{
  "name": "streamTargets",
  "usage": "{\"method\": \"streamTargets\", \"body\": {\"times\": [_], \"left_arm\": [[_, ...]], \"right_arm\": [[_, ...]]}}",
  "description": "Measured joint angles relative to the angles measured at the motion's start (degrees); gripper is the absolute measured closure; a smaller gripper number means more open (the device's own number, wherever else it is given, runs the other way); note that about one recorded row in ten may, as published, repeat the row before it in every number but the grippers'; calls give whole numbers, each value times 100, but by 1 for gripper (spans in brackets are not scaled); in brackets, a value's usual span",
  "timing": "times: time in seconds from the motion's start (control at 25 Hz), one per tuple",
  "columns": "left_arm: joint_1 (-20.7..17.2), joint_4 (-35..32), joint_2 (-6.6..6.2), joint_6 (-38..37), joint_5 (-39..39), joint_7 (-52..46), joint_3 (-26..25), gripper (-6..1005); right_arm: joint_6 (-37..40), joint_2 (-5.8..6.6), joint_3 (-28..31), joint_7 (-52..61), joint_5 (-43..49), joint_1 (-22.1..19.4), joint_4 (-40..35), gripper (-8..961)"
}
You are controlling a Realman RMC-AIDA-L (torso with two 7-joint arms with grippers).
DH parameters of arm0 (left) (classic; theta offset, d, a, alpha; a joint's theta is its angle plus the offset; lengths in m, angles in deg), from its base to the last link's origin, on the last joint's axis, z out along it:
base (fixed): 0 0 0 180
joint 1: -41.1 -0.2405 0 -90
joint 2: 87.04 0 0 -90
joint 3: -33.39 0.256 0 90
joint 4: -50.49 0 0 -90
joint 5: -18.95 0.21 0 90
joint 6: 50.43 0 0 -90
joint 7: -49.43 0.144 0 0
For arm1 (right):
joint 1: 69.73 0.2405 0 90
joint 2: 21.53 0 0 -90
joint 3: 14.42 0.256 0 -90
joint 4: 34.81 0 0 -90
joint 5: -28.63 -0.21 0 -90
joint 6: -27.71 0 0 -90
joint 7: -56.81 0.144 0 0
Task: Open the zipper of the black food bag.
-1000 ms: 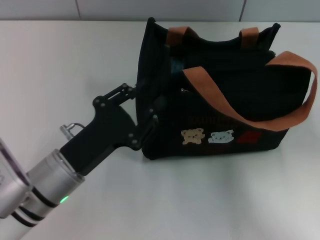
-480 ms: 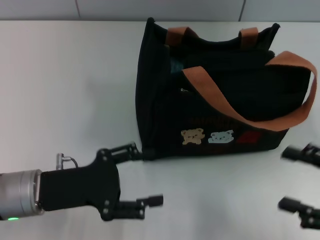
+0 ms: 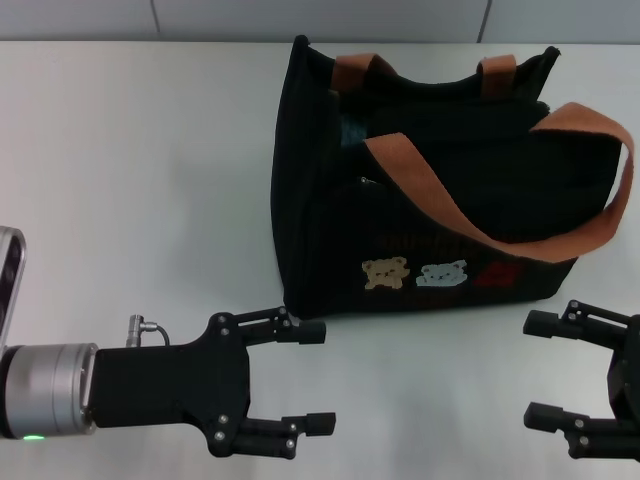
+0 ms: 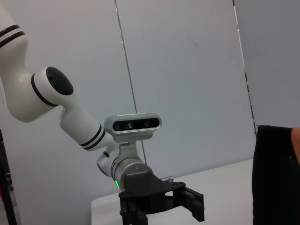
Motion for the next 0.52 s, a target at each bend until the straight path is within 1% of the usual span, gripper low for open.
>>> {"method": "streamTargets", "body": {"times": [0.52], "left_arm": [[73,34,11,65,-2,-1,-26,188]], "right_arm": [[-97,-15,27,-32,-50,9,17,122]]}}
